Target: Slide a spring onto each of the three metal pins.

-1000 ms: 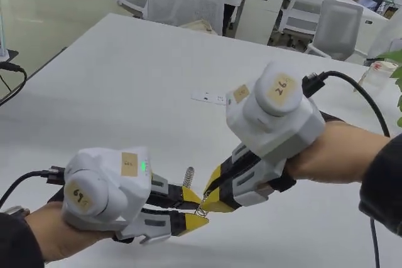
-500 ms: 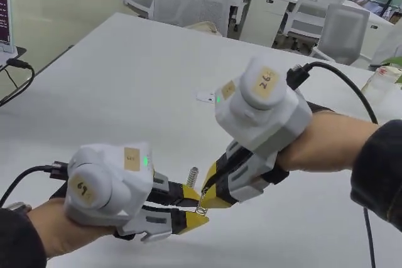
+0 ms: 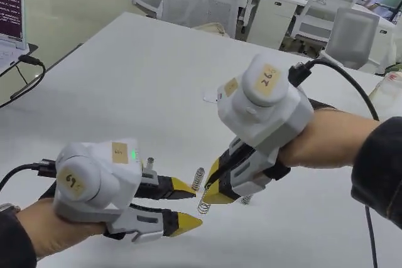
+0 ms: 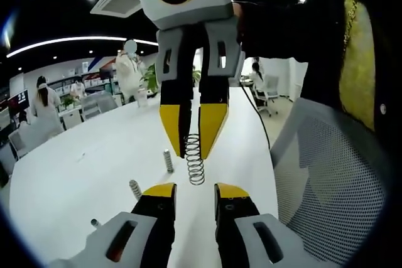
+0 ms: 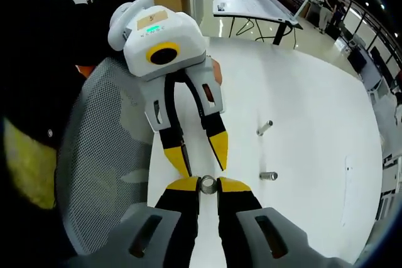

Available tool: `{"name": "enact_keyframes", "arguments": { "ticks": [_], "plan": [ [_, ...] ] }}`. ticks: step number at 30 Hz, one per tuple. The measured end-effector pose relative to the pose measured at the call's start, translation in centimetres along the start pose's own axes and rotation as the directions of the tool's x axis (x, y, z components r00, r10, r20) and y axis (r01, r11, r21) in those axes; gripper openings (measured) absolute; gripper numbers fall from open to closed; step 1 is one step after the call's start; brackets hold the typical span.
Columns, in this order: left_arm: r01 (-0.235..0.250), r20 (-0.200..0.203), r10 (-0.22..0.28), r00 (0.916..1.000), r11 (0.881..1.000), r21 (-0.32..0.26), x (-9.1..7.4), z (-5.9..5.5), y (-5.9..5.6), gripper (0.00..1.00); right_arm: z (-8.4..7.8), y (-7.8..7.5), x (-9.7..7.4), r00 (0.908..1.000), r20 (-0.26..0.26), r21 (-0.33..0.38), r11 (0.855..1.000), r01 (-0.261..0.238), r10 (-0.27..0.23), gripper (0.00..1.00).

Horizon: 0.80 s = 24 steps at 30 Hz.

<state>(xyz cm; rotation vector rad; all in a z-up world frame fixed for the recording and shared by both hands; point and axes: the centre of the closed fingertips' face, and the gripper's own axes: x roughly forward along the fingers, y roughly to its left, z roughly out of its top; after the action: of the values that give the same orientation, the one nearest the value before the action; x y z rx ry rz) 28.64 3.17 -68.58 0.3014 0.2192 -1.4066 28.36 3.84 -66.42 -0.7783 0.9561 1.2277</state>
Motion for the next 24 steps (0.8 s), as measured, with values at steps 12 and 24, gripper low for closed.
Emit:
{"name": "enact_keyframes", "arguments": {
  "ticks": [12,24],
  "plan": [
    [-0.077,-0.004,0.077,0.9970,0.995,-0.065,-1.8,-1.3,1.3,0.34,0.6,-0.6,0.1,1.0000,0.007,-0.011,1.000,0.001,-0.001,0.07],
    [-0.160,-0.011,0.160,0.9870,0.978,-0.135,-3.6,-2.8,2.5,0.52,1.1,-1.0,0.5,0.9999,0.012,-0.025,1.000,0.002,-0.002,0.07]
  ]
}}
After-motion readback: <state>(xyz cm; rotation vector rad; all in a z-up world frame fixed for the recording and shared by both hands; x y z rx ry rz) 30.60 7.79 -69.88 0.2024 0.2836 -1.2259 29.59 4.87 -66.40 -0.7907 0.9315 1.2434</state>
